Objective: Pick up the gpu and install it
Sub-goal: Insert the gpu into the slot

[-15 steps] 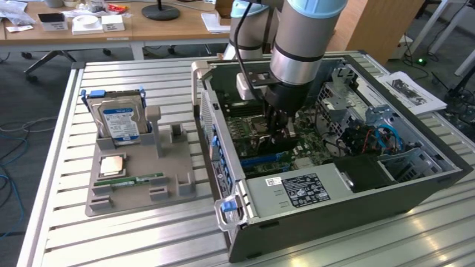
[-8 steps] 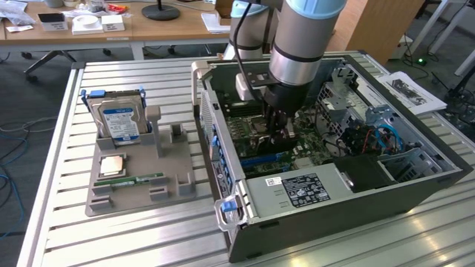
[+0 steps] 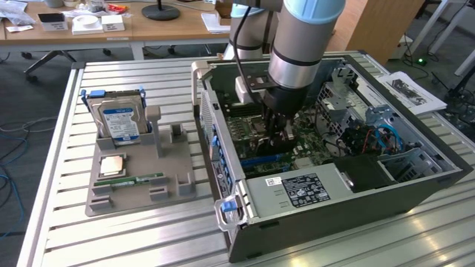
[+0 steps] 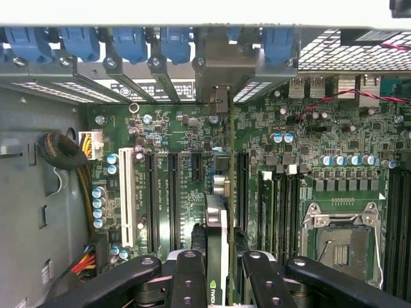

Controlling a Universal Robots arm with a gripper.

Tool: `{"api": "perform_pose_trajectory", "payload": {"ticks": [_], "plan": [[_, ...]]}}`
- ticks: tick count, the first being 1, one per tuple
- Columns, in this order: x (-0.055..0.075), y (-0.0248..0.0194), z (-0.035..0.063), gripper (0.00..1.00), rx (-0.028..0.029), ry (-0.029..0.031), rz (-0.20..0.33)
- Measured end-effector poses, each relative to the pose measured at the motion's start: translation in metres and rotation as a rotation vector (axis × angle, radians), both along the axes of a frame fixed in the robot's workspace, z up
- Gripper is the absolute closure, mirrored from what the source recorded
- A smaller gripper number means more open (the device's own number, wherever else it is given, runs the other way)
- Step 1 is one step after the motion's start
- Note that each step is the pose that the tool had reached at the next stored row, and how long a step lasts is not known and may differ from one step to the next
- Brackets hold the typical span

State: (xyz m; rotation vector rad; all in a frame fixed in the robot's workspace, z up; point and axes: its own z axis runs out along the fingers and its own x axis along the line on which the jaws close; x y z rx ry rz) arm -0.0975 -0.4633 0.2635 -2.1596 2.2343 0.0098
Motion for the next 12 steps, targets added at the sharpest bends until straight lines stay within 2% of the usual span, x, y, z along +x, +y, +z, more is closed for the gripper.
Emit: {"api": "perform_pose_trajectory", "payload": {"ticks": [12], "plan": [[0.0, 0.0, -0.0051, 0.73, 0.0, 0.0, 0.0]]}}
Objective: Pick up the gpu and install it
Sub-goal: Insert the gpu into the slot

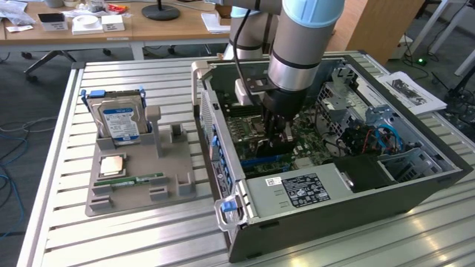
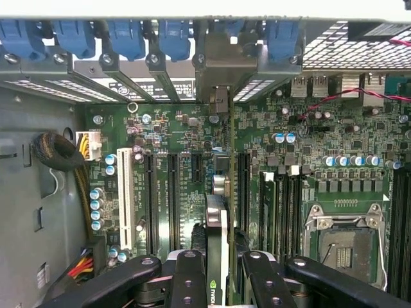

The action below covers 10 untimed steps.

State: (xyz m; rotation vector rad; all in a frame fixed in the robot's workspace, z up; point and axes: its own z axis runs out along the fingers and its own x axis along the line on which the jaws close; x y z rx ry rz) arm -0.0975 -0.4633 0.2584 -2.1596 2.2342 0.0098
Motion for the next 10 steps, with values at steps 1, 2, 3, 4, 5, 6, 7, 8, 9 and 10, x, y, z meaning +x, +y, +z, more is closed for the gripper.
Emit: {"api": "perform_pose_trajectory", "payload": {"ticks": [1, 2, 3, 4, 5, 6, 7, 8, 9, 10], "plan": [[0.0, 0.0, -0.0005, 0.73, 0.0, 0.0, 0.0], [0.0, 0.0, -0.0006, 0.73, -0.0003, 0.0002, 0.0], [0.0, 0.0, -0.0006, 0.73, -0.0004, 0.0002, 0.0], [0.0, -0.0001, -0.0006, 0.73, -0.0004, 0.0002, 0.0], [0.0, 0.0, -0.0007, 0.73, -0.0003, 0.0002, 0.0], [0.0, 0.0, -0.0008, 0.73, -0.0001, 0.0001, 0.0], [0.0, 0.0, -0.0013, 0.73, 0.0003, -0.0002, 0.0], [0.0, 0.0, -0.0017, 0.73, 0.0003, -0.0002, 0.0], [0.0, 0.0, -0.0016, 0.73, -0.0001, 0.0, 0.0], [0.0, 0.0, -0.0016, 0.73, -0.0001, 0.0001, 0.0]]}}
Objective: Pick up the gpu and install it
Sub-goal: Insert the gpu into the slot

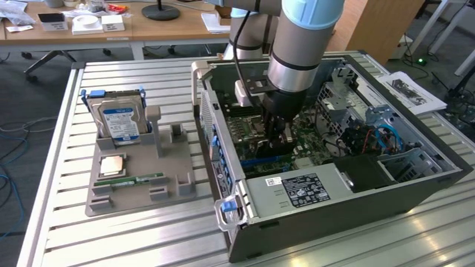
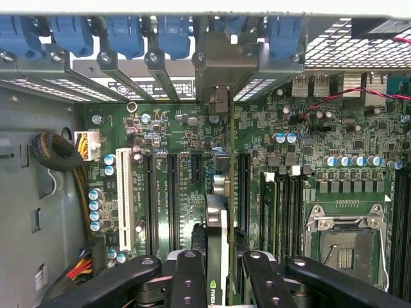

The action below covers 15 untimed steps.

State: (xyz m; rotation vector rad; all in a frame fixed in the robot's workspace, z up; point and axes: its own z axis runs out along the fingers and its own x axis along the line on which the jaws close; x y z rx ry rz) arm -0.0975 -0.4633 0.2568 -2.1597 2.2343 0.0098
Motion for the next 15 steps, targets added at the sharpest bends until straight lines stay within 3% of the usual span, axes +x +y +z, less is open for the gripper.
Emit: {"api": "perform_pose_trajectory", "payload": {"ticks": [15], "plan": [[0.0, 0.0, -0.0043, 0.73, -0.0002, 0.0001, 0.0]]}}
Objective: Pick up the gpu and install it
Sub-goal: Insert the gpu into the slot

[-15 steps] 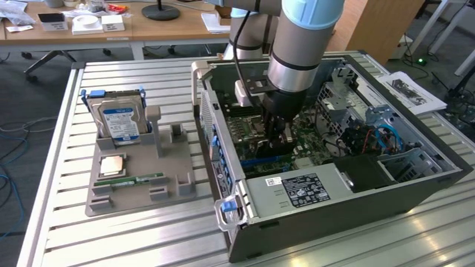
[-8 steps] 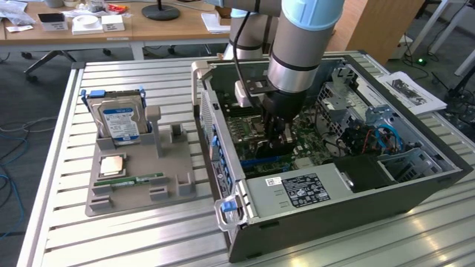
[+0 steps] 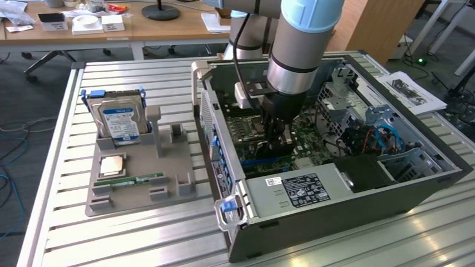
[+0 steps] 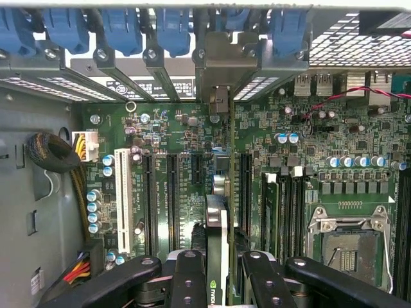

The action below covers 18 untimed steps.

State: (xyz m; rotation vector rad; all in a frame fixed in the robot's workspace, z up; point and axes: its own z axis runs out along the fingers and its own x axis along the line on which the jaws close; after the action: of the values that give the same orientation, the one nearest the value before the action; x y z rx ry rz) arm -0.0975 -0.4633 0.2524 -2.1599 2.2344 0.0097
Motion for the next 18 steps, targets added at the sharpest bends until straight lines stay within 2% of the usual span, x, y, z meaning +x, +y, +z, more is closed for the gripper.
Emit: {"api": "perform_pose_trajectory", "payload": {"ticks": [18], "plan": [[-0.0003, 0.0003, -0.0019, 0.73, 0.0002, -0.0003, 0.0]]}}
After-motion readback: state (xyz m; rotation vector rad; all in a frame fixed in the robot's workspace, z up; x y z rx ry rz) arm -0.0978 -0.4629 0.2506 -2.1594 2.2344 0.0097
